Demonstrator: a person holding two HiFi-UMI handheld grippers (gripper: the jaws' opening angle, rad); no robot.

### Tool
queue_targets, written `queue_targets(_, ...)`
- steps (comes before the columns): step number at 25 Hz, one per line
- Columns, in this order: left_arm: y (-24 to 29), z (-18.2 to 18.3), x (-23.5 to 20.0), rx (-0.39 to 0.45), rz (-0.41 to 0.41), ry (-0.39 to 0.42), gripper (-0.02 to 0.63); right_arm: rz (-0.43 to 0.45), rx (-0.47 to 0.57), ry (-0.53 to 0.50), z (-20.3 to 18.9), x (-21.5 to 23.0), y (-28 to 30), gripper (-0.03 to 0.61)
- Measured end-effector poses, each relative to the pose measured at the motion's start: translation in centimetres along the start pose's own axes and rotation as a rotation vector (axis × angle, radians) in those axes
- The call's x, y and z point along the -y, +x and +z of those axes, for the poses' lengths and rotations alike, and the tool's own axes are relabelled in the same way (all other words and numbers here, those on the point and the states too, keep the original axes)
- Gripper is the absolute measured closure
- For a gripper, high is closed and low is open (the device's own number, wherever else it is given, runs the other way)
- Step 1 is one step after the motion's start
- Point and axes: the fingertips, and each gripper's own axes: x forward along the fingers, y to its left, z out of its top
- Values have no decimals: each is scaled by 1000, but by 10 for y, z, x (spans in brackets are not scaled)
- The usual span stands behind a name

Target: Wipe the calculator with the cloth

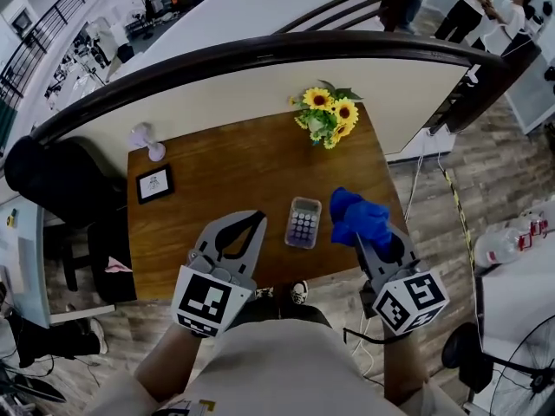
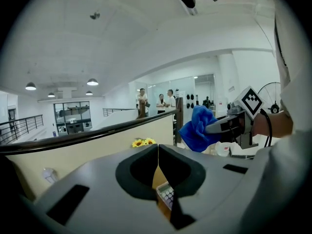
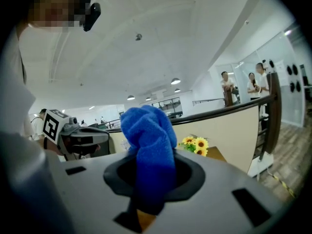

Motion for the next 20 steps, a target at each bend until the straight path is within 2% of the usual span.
queue_targets(6,34,-38,-1,-97,-79,-18,604,-33,-77,7,-29,15,37,483)
queue_targets(13,76,-95,-4,-198,-146,-60,604,-41,-202,10,-85,28,92,483)
queue_targets(20,116,-158,-1,-285,-193,-99,604,4,-316,-17,-144,36,144,483)
